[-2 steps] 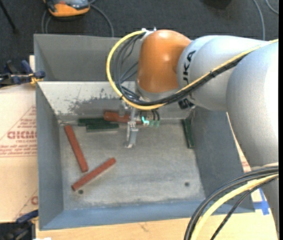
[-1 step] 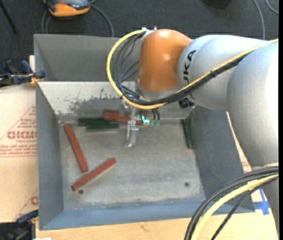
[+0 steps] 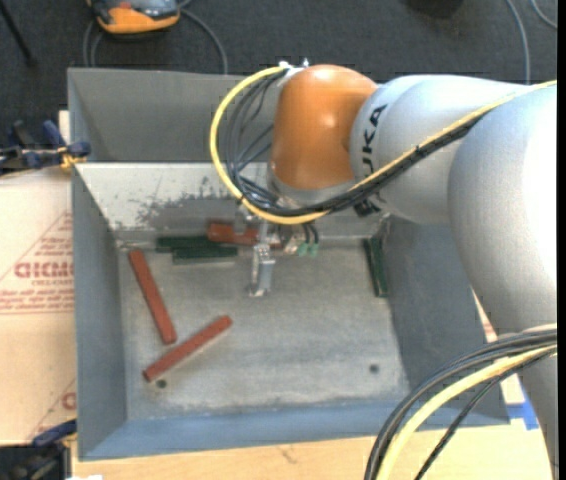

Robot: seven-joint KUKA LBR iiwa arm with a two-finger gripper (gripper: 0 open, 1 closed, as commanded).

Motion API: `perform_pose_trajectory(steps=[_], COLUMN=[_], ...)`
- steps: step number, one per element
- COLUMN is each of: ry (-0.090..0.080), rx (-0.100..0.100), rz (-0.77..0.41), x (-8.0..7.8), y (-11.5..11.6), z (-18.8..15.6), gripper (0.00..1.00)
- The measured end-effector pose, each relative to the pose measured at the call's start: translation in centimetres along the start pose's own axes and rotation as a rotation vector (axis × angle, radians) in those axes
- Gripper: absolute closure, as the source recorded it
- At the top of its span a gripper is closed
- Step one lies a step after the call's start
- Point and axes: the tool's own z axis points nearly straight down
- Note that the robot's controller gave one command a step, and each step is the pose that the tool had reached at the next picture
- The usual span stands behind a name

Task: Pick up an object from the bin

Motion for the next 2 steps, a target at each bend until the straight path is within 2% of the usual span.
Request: perform_pose_trajectory(steps=[1, 2], ry=[-0.015, -0.003], rx=[-0.005, -0.005], rz=[-0.027, -0.027], x=[-1.55, -1.23], y=[4.12, 4.13], z=[5.23, 5.57], gripper=[1.00, 0.00])
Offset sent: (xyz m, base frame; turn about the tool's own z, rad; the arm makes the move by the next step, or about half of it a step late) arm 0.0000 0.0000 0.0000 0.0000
